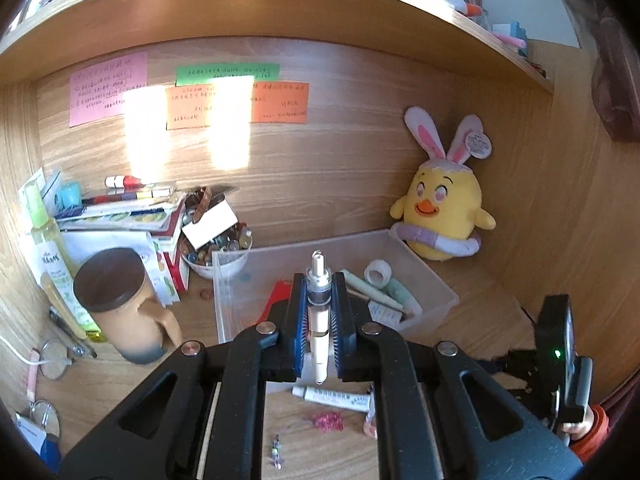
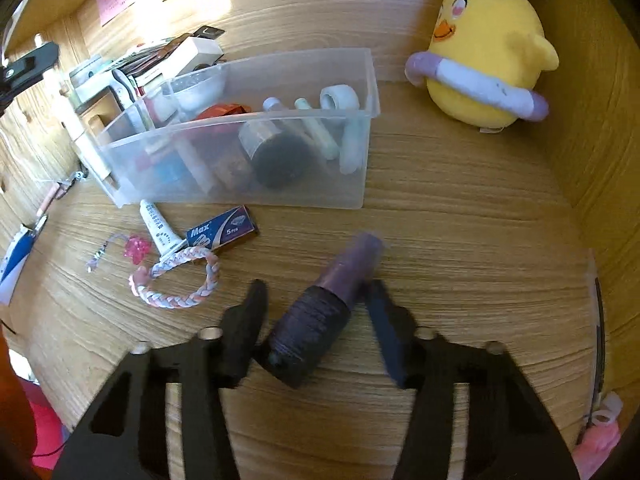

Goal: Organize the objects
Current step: 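Lift the pen with the left gripper while the right turns the purple bottle upright, then lower the pen and purple bottle into the clear box and open both grippers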

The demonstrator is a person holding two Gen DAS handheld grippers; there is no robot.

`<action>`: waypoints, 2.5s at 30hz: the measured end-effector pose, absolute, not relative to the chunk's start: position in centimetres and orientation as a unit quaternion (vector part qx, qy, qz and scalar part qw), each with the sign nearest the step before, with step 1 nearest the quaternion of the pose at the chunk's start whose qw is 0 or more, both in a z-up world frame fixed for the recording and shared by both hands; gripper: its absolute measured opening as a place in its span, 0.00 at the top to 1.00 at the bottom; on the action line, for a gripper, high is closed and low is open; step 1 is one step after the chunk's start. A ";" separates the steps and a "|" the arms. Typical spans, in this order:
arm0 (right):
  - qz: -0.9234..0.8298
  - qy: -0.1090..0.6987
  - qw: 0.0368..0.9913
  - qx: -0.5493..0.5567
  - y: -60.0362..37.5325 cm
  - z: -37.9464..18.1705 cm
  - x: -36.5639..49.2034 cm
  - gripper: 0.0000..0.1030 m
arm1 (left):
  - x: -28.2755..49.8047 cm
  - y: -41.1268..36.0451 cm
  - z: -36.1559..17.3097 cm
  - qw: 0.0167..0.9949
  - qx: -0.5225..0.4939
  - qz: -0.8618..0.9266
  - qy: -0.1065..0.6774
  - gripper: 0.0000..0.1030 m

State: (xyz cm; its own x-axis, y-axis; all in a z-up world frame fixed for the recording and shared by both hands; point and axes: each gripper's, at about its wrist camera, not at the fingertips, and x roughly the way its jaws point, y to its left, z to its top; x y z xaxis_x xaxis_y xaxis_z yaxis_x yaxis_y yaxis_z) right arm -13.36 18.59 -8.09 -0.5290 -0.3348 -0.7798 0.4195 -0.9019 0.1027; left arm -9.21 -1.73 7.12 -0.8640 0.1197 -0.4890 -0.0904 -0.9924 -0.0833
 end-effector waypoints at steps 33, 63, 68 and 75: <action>-0.906 0.066 0.259 0.329 13.4 0.8 -20.1 0.77 | -17.9 -0.9 5.7 0.080 -0.289 0.950 -0.088 0.90; -0.890 0.103 0.258 0.363 11.1 -2.6 -22.9 0.70 | -21.5 -3.0 -1.1 0.046 -0.406 0.906 -0.108 0.63; -0.892 0.098 0.260 0.356 11.6 -1.8 -22.5 0.62 | -20.4 -2.8 0.1 0.043 -0.394 0.913 -0.096 0.56; -0.900 0.102 0.261 0.333 12.0 -0.2 -20.9 0.46 | -17.5 -2.2 2.3 0.028 -0.357 0.932 -0.060 0.24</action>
State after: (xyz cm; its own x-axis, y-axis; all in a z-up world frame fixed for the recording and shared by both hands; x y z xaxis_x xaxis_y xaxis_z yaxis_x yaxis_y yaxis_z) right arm -20.88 11.95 -0.16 -0.6413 -0.4017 -0.6537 0.5384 -0.8426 -0.0103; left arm -17.52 -2.20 2.34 -0.7433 0.0950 -0.6622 -0.0086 -0.9911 -0.1325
